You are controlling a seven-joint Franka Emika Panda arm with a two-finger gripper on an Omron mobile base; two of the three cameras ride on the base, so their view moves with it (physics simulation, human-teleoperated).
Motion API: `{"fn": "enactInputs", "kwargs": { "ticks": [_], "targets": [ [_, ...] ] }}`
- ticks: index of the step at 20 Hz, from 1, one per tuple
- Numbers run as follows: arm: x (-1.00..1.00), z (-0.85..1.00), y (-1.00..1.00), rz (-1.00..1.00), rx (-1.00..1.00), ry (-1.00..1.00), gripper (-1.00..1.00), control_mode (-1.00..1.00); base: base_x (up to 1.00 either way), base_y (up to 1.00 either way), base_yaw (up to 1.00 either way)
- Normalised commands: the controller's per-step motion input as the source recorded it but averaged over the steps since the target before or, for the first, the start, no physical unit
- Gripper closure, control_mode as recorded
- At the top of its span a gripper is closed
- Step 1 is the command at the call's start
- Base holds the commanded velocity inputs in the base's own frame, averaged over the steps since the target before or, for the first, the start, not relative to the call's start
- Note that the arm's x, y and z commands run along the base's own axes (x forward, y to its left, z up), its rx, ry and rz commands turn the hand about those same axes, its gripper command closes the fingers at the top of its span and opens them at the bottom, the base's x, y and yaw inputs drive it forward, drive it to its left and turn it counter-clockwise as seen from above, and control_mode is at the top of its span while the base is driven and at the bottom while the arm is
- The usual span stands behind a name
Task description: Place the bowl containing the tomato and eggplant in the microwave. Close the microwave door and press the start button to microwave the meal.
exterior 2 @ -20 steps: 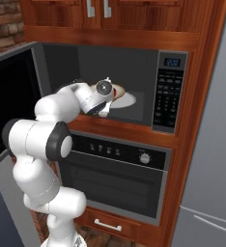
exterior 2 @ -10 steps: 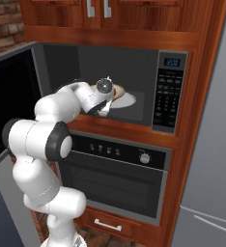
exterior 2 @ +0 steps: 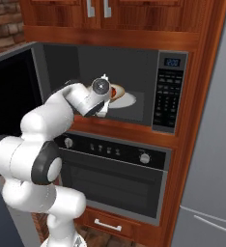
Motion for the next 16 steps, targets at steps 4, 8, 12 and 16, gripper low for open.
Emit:
{"fn": "enactInputs", "kwargs": {
  "ticks": [4, 8, 12, 16],
  "targets": [
    [-0.97, 0.36, 0.0, 0.18, -0.23, 0.0, -1.0, -1.0, 0.0, 0.0, 0.0],
    [-1.0, 0.23, 0.0, 0.28, -0.27, 0.01, -1.0, -1.0, 0.0, 0.0, 0.0],
    [-1.0, 0.13, 0.0, 0.34, -0.32, 0.0, -1.0, -1.0, 0.0, 0.0, 0.0],
    [-1.0, 0.12, 0.03, 0.3, -0.37, 0.0, -1.0, -1.0, 0.0, 0.0, 0.0]
  ]
}}
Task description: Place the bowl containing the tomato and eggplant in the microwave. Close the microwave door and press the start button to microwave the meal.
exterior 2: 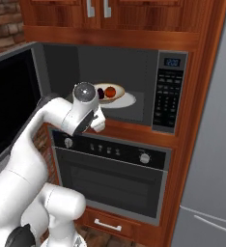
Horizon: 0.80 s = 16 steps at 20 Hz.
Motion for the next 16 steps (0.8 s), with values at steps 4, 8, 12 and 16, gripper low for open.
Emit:
{"fn": "enactInputs", "kwargs": {
  "ticks": [4, 8, 12, 16],
  "targets": [
    [-0.7, 0.06, 0.12, 0.18, -0.3, 0.0, -1.0, -1.0, 0.0, 0.0, 0.0],
    [-0.47, 0.03, 0.0, 0.06, -0.15, -0.02, -1.0, -1.0, 0.0, 0.0, 0.0],
    [-0.43, 0.01, 0.0, 0.03, -0.1, -0.01, -1.0, -1.0, 0.0, 0.0, 0.0],
    [-0.28, 0.01, 0.01, 0.02, -0.15, 0.0, -1.0, -1.0, 0.0, 0.0, 0.0]
  ]
}}
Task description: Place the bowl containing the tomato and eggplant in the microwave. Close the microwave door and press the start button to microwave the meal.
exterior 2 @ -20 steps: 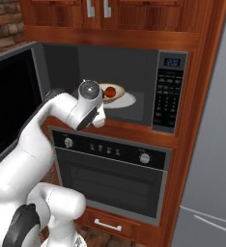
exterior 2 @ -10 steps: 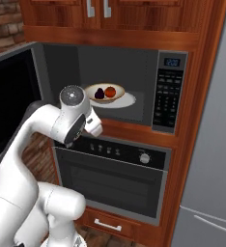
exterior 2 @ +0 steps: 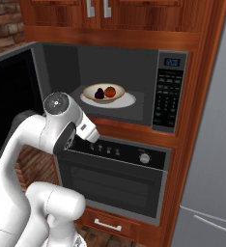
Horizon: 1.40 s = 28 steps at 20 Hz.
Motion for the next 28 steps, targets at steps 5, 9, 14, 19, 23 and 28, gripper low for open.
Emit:
{"fn": "enactInputs", "kwargs": {
  "ticks": [5, 9, 14, 19, 23, 28],
  "targets": [
    [-0.37, 0.08, 0.0, 0.02, -0.15, 0.0, -1.0, -1.0, 0.0, 0.0, 0.0],
    [-0.54, 0.36, 0.0, 0.08, -0.1, 0.0, -1.0, -1.0, 0.0, 0.0, 0.0],
    [-0.53, 0.24, 0.02, 0.17, -0.15, 0.0, -1.0, -1.0, 0.0, 0.0, 0.0],
    [-0.42, 0.06, 0.36, 0.23, -0.23, 0.01, -1.0, -1.0, 0.0, 0.0, 0.0],
    [-0.51, 0.13, 0.46, 0.2, -0.27, 0.01, -1.0, -1.0, 0.0, 0.0, 0.0],
    [-0.61, 0.18, 0.37, 0.17, -0.27, 0.0, -1.0, -1.0, 0.0, 0.0, 0.0]
  ]
}}
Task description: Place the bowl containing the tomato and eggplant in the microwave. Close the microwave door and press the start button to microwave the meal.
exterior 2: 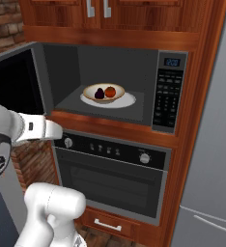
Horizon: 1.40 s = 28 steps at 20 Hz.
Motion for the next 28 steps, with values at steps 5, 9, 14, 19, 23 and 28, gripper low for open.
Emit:
{"fn": "enactInputs", "kwargs": {
  "ticks": [5, 9, 14, 19, 23, 28],
  "targets": [
    [-0.53, 0.14, 0.49, 0.14, -0.25, 0.0, -1.0, -1.0, 0.0, 0.0, 0.0],
    [-0.29, 0.0, 0.74, 0.05, -0.24, -0.01, -1.0, -1.0, 0.0, 0.0, 0.0],
    [-0.33, 0.02, 0.73, 0.02, -0.24, -0.01, -1.0, -1.0, 0.0, 0.0, 0.0],
    [-0.38, 0.0, 0.68, 0.0, -0.24, 0.0, -1.0, -1.0, 0.0, 0.0, 0.0],
    [-0.36, 0.0, 0.63, 0.0, -0.23, -0.01, -1.0, -1.0, 0.0, 0.0, 0.0],
    [-0.28, 0.0, 0.69, 0.0, -0.23, -0.04, -1.0, -1.0, 0.0, 0.0, 0.0]
  ]
}}
